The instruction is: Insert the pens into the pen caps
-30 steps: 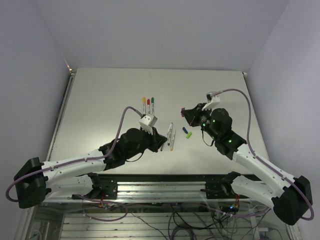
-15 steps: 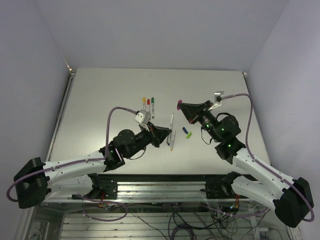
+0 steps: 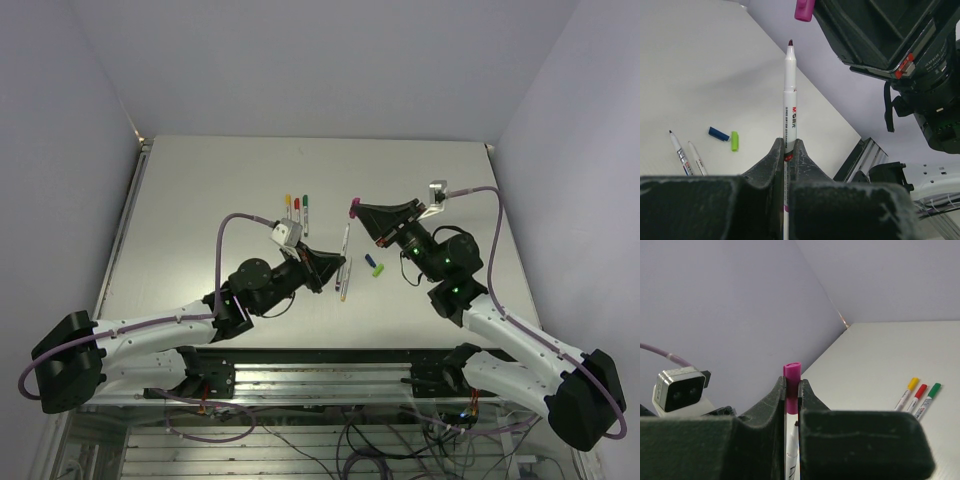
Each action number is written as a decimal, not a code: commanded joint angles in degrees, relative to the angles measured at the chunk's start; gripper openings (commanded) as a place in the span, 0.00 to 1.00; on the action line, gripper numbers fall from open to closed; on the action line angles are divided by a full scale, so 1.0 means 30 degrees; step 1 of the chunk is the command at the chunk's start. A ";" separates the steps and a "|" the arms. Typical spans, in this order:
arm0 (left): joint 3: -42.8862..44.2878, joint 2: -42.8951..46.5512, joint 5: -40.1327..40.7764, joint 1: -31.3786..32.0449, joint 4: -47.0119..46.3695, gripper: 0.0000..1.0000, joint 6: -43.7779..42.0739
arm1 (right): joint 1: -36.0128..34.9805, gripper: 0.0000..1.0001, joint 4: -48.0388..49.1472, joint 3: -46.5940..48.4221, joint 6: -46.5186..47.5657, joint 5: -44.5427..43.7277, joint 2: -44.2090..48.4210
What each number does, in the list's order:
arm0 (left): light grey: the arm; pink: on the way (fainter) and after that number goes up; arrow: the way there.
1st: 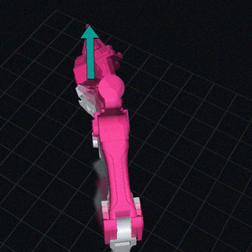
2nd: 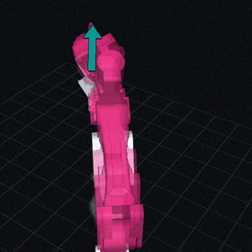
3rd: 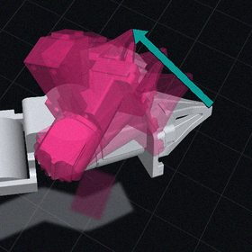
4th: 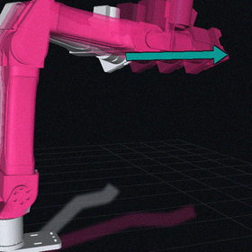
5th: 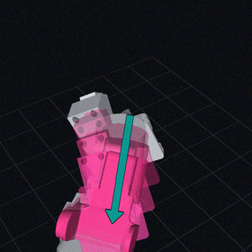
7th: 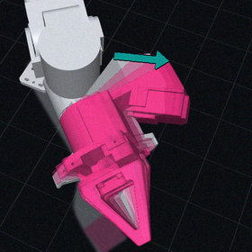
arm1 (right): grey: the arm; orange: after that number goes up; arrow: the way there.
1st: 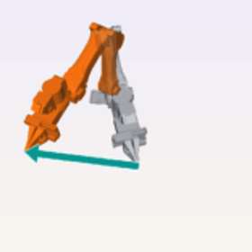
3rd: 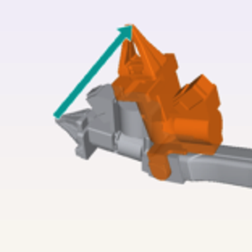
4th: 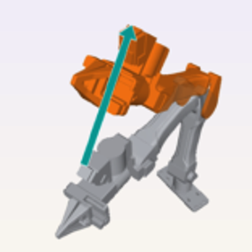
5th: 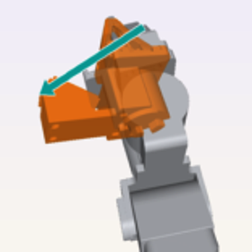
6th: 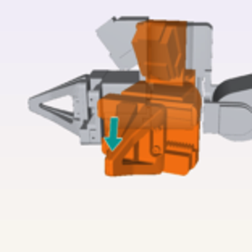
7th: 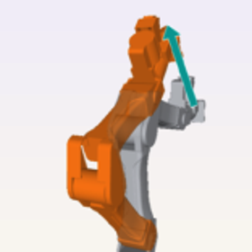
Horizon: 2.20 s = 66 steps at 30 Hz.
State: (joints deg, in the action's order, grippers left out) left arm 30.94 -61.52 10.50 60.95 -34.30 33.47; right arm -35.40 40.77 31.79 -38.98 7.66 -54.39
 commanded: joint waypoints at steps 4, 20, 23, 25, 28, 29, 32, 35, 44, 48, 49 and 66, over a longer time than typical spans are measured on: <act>0.0201 0.0222 0.0427 0.0045 -0.1019 0.07 -0.0285 | -0.0157 0.00 0.0359 -0.0036 -0.0276 0.0434 -0.0098; 0.0264 0.0086 0.0181 0.0060 -0.1041 0.07 -0.0336 | -0.0365 0.00 -0.0128 -0.0046 -0.0073 0.0468 -0.0305; 0.0242 0.0112 0.0182 0.0045 -0.1063 0.07 -0.0319 | -0.0389 0.00 -0.0186 -0.0050 0.0014 0.0424 -0.0312; 0.0187 0.0165 0.0214 0.0045 -0.1046 0.07 -0.0347 | -0.0411 0.00 -0.0250 -0.0050 0.0041 0.0396 -0.0276; 0.0160 0.0258 0.0316 0.0050 -0.0953 0.07 -0.0375 | -0.0417 0.00 -0.0425 -0.0024 0.0181 0.0293 -0.0172; 0.0155 0.0279 0.0320 0.0064 -0.0932 0.07 -0.0376 | -0.0425 0.00 -0.0498 0.0004 0.0205 0.0267 -0.0132; 0.0126 0.0328 0.0409 0.0053 -0.0921 0.07 -0.0406 | -0.0436 0.00 -0.0659 0.0019 0.0227 0.0263 -0.0093; 0.0106 0.0322 0.0452 0.0045 -0.0941 0.07 -0.0406 | -0.0455 0.00 -0.0701 -0.0024 0.0073 0.0388 -0.0121; 0.0005 0.0467 0.0933 0.0045 -0.1009 0.07 -0.0552 | -0.0586 0.00 -0.1964 0.0461 -0.0325 0.1882 -0.0739; -0.0266 0.0678 0.1367 0.0045 -0.1427 0.07 -0.0552 | -0.0601 0.00 -0.3101 0.0718 -0.0455 0.2434 -0.0941; -0.0330 0.0716 0.1495 0.0045 -0.1511 0.07 -0.0593 | -0.0613 0.00 -0.3231 0.0712 -0.0563 0.2603 -0.0978; -0.0138 0.0741 0.3263 -0.0221 -0.3215 0.07 -0.1579 | -0.1026 0.00 -0.5965 0.0206 -0.0207 0.4339 -0.1857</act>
State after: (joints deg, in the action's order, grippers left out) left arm 28.64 -60.66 16.49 61.12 -34.33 31.00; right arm -36.75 31.20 33.87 -41.06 16.95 -60.14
